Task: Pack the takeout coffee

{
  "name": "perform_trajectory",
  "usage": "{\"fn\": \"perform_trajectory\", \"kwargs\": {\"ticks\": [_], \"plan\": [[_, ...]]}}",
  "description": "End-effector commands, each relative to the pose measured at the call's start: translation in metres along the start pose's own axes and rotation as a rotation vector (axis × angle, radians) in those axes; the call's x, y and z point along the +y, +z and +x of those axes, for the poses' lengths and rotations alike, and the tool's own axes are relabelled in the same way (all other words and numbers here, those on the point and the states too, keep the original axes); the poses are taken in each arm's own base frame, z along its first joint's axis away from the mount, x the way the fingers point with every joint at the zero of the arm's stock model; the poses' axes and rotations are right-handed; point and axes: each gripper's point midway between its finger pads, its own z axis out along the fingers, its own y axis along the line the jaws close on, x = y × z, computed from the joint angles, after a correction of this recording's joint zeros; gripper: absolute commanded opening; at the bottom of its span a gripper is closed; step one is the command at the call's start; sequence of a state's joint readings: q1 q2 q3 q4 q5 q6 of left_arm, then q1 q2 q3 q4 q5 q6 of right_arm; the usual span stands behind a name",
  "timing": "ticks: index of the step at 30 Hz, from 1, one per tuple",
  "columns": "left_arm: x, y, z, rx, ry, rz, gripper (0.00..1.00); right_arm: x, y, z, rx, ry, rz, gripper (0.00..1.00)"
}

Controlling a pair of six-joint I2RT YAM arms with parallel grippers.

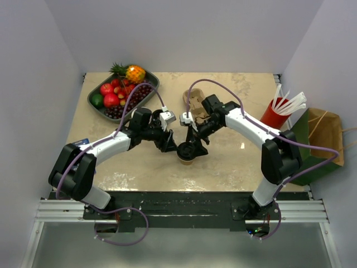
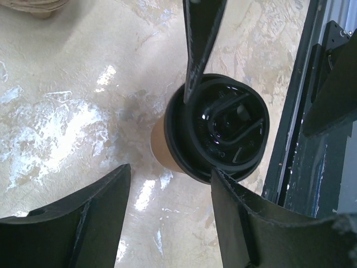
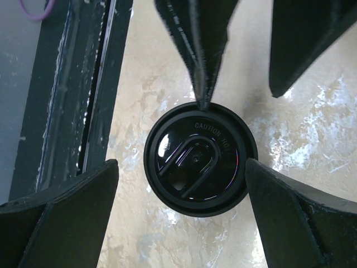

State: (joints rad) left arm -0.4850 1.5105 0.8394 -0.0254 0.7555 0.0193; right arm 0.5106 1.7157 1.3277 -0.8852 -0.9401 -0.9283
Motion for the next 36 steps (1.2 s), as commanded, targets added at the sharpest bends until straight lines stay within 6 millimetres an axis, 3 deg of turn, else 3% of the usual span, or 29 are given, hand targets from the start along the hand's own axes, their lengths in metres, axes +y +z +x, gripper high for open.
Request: {"fn": "perform_trajectory", "kwargs": {"ticks": [1, 13, 21, 36], "plan": [[-0.005, -0.001, -0.015, -0.047, 0.044, 0.021, 0.64, 0.004, -0.002, -0.006, 0.046, -0.128, -0.003, 0.99], [-0.006, -0.001, -0.007, -0.033, 0.037, 0.022, 0.64, -0.002, 0.003, -0.007, 0.086, -0.228, 0.076, 0.98], [-0.005, 0.0, -0.002, -0.028, 0.019, 0.017, 0.64, -0.006, 0.006, 0.0, 0.147, -0.328, 0.168, 0.85], [-0.009, 0.004, 0.005, -0.032, -0.03, 0.051, 0.64, 0.001, 0.02, 0.016, 0.228, -0.347, 0.172, 0.77]]}}
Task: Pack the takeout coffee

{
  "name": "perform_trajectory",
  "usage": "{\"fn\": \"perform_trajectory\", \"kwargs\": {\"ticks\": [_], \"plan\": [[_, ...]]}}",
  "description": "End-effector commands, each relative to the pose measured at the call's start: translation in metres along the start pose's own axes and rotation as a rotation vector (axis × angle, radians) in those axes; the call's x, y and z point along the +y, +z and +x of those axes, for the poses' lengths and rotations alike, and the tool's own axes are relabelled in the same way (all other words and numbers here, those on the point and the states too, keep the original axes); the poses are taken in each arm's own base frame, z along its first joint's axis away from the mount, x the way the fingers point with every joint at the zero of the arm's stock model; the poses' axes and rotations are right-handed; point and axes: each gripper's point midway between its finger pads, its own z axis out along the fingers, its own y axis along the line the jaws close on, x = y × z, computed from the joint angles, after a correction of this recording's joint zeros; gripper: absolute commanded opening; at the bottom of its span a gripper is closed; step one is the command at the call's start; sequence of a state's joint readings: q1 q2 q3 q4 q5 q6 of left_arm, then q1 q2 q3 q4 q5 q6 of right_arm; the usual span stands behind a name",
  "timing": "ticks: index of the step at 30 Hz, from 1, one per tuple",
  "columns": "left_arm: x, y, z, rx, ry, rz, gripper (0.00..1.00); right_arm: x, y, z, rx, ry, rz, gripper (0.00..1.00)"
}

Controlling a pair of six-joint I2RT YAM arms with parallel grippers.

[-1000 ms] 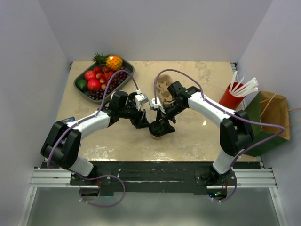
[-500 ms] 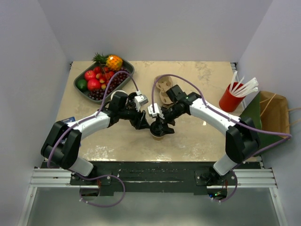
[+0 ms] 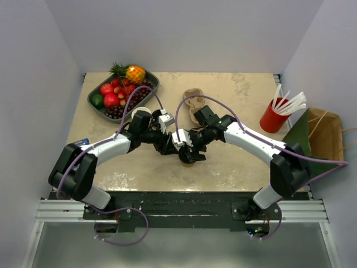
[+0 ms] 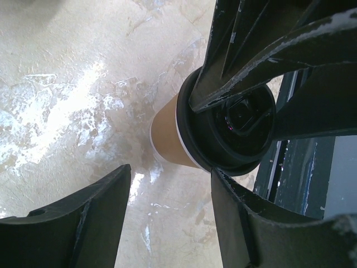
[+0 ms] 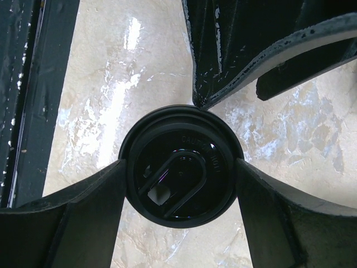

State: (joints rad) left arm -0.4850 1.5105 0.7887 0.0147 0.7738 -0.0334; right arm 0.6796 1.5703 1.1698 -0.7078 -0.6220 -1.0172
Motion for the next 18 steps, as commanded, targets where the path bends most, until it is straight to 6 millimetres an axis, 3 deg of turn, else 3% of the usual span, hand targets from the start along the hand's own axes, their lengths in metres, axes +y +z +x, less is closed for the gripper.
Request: {"fn": "perform_trajectory", "kwargs": {"ticks": [1, 5, 9, 14, 18], "plan": [[-0.006, 0.002, -0.01, -0.04, 0.03, 0.036, 0.64, -0.003, 0.003, 0.001, 0.018, -0.021, 0.022, 0.77], [-0.011, 0.001, -0.012, -0.052, 0.032, 0.068, 0.64, -0.007, 0.001, -0.009, -0.001, 0.013, 0.016, 0.75], [-0.018, 0.002, -0.016, -0.069, 0.023, 0.122, 0.64, 0.0, 0.005, -0.004, 0.018, 0.054, -0.045, 0.7], [-0.003, 0.007, -0.015, -0.058, -0.049, 0.079, 0.64, 0.004, 0.008, 0.001, 0.03, 0.059, -0.062, 0.69], [0.011, 0.012, -0.003, -0.001, -0.102, 0.024, 0.64, 0.006, 0.01, 0.003, 0.035, 0.07, -0.073, 0.69]]}}
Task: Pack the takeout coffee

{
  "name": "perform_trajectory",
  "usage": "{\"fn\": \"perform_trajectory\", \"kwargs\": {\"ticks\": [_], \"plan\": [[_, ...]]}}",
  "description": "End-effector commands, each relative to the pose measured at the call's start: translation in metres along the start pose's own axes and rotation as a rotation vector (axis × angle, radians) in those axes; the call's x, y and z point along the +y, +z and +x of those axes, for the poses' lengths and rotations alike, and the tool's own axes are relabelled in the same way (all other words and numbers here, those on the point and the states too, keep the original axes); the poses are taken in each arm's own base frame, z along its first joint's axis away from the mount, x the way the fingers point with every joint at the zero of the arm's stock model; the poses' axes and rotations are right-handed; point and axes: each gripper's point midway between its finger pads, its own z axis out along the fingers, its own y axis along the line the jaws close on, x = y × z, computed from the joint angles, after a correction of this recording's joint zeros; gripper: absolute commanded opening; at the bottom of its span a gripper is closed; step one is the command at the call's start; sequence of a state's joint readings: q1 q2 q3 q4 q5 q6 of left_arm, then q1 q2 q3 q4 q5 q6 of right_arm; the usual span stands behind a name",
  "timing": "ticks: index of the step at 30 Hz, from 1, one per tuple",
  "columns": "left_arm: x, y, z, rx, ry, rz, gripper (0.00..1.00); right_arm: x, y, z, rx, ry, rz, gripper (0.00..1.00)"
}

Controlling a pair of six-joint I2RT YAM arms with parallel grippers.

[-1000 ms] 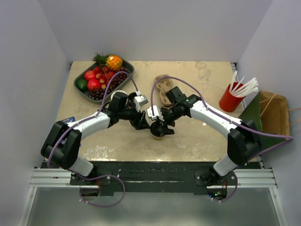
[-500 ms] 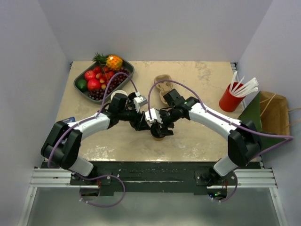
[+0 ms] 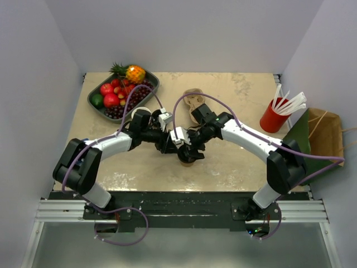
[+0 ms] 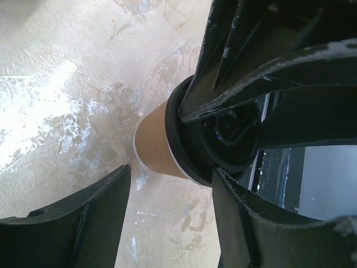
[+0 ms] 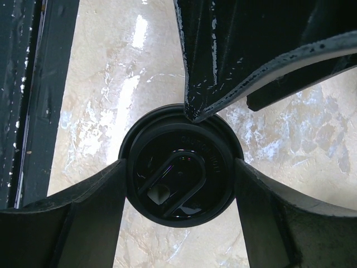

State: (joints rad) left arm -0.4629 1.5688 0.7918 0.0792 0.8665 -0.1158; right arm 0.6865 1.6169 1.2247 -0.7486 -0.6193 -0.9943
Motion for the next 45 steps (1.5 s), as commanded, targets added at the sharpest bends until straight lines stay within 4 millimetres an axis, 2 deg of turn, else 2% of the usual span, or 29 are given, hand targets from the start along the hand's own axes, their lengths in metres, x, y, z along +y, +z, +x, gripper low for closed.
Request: {"fn": "perform_trajectory", "kwargs": {"ticks": [1, 2, 3, 8, 12, 20, 23, 25, 27, 30, 31, 34, 41, 45], "plan": [[0.019, 0.007, 0.002, 0.029, -0.04, -0.072, 0.64, 0.008, 0.007, 0.006, 0.019, 0.037, -0.049, 0.69], [0.03, 0.007, 0.007, 0.049, -0.059, -0.123, 0.63, 0.01, 0.008, 0.008, 0.023, 0.046, -0.054, 0.69], [0.032, 0.006, 0.021, 0.104, -0.111, -0.138, 0.63, 0.01, 0.01, 0.009, 0.023, 0.056, -0.057, 0.69], [0.055, 0.007, 0.034, 0.159, -0.157, -0.246, 0.62, 0.013, 0.018, 0.018, 0.046, 0.119, -0.076, 0.68], [0.07, 0.005, 0.062, 0.252, -0.209, -0.316, 0.61, 0.01, 0.021, 0.029, 0.099, 0.162, -0.061, 0.68], [0.083, 0.0, 0.077, 0.289, -0.237, -0.393, 0.6, 0.01, 0.021, 0.042, 0.163, 0.196, -0.055, 0.68], [0.079, 0.004, 0.071, 0.269, -0.233, -0.358, 0.6, 0.011, 0.023, 0.041, 0.151, 0.193, -0.054, 0.68], [0.073, 0.006, 0.057, 0.236, -0.199, -0.321, 0.6, 0.014, 0.024, 0.043, 0.143, 0.205, -0.049, 0.68], [0.066, 0.006, 0.041, 0.196, -0.157, -0.288, 0.6, 0.007, 0.02, 0.038, 0.103, 0.199, -0.009, 0.68], [0.069, 0.004, 0.037, 0.2, -0.123, -0.298, 0.6, 0.007, 0.023, 0.04, 0.072, 0.191, 0.018, 0.66], [0.071, 0.003, 0.037, 0.207, -0.115, -0.3, 0.6, 0.016, 0.028, 0.048, 0.082, 0.195, 0.003, 0.66], [0.073, 0.002, 0.044, 0.247, -0.123, -0.305, 0.6, 0.025, 0.038, 0.064, 0.105, 0.198, -0.025, 0.65], [0.078, -0.002, 0.052, 0.272, -0.135, -0.331, 0.6, 0.049, 0.052, 0.084, 0.157, 0.319, -0.135, 0.64], [0.08, 0.001, 0.055, 0.278, -0.141, -0.328, 0.6, 0.052, 0.058, 0.092, 0.164, 0.396, -0.178, 0.63]]}}
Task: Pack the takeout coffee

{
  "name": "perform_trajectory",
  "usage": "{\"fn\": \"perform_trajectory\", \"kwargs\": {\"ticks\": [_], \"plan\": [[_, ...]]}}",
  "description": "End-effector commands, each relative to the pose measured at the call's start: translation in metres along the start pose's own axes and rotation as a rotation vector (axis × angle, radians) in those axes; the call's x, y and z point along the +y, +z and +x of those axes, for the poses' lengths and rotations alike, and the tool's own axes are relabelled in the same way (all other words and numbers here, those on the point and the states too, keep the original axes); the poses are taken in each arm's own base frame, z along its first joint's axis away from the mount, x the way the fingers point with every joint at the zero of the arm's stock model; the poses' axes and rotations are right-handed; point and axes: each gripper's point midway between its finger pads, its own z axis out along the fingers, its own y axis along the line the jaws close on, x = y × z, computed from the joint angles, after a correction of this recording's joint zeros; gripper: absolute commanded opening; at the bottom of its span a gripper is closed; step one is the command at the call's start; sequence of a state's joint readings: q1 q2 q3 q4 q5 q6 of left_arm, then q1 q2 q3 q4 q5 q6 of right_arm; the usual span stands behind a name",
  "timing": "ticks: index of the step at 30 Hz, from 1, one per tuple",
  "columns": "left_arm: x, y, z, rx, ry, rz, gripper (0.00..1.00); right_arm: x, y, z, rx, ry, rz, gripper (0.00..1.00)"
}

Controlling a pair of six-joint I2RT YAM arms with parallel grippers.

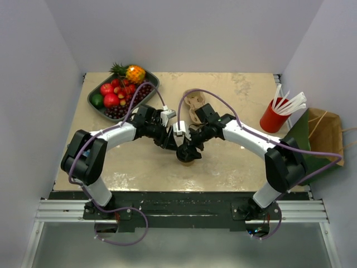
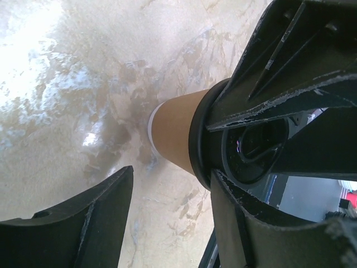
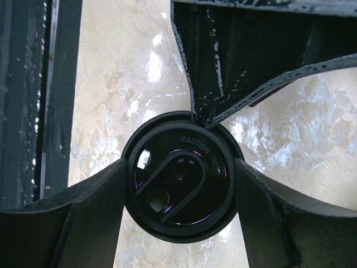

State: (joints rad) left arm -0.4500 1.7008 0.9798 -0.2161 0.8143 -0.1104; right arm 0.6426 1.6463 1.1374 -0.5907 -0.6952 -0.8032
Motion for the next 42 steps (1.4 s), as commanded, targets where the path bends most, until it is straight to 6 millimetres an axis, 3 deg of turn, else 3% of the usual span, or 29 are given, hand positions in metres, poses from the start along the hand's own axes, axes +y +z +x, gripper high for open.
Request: {"fn": "perform_trajectory", "kwargs": {"ticks": [1, 4, 7, 11, 14, 17, 22, 28, 29, 38, 39, 40, 42], "plan": [[0.066, 0.008, 0.035, 0.105, 0.02, -0.267, 0.6, 0.04, 0.034, 0.096, 0.263, 0.214, -0.151, 0.63], [0.066, 0.008, 0.028, 0.092, 0.033, -0.269, 0.6, 0.034, 0.028, 0.086, 0.211, 0.184, -0.114, 0.64], [0.057, 0.005, 0.014, 0.043, 0.049, -0.225, 0.6, 0.027, 0.013, 0.064, 0.146, 0.134, -0.064, 0.65], [0.014, -0.005, -0.026, -0.1, 0.149, -0.063, 0.63, 0.024, 0.001, 0.053, 0.132, 0.074, -0.024, 0.68], [-0.008, -0.016, -0.046, -0.178, 0.218, -0.006, 0.64, 0.025, -0.003, 0.052, 0.13, 0.036, -0.013, 0.73], [-0.016, -0.027, -0.057, -0.211, 0.239, 0.004, 0.64, 0.024, -0.003, 0.052, 0.128, 0.012, -0.008, 0.72], [-0.01, -0.053, -0.065, -0.249, 0.244, -0.049, 0.64, 0.007, -0.001, 0.036, 0.086, -0.01, 0.025, 0.65], [0.004, -0.109, -0.082, -0.33, 0.288, -0.183, 0.64, -0.03, 0.009, -0.002, 0.011, -0.027, 0.044, 0.61], [0.003, -0.119, -0.085, -0.345, 0.296, -0.206, 0.64, -0.036, 0.015, -0.001, 0.011, -0.015, 0.035, 0.6], [-0.004, -0.153, -0.089, -0.414, 0.302, -0.301, 0.64, -0.093, 0.042, -0.057, -0.121, 0.034, 0.048, 0.58], [-0.004, -0.155, -0.09, -0.416, 0.302, -0.309, 0.64, -0.1, 0.041, -0.071, -0.148, 0.029, 0.053, 0.58], [-0.002, -0.158, -0.089, -0.419, 0.294, -0.32, 0.64, -0.104, 0.053, -0.069, -0.149, 0.065, 0.042, 0.58], [-0.001, -0.163, -0.092, -0.423, 0.297, -0.332, 0.64, -0.114, 0.055, -0.082, -0.178, 0.063, 0.051, 0.58]]}}
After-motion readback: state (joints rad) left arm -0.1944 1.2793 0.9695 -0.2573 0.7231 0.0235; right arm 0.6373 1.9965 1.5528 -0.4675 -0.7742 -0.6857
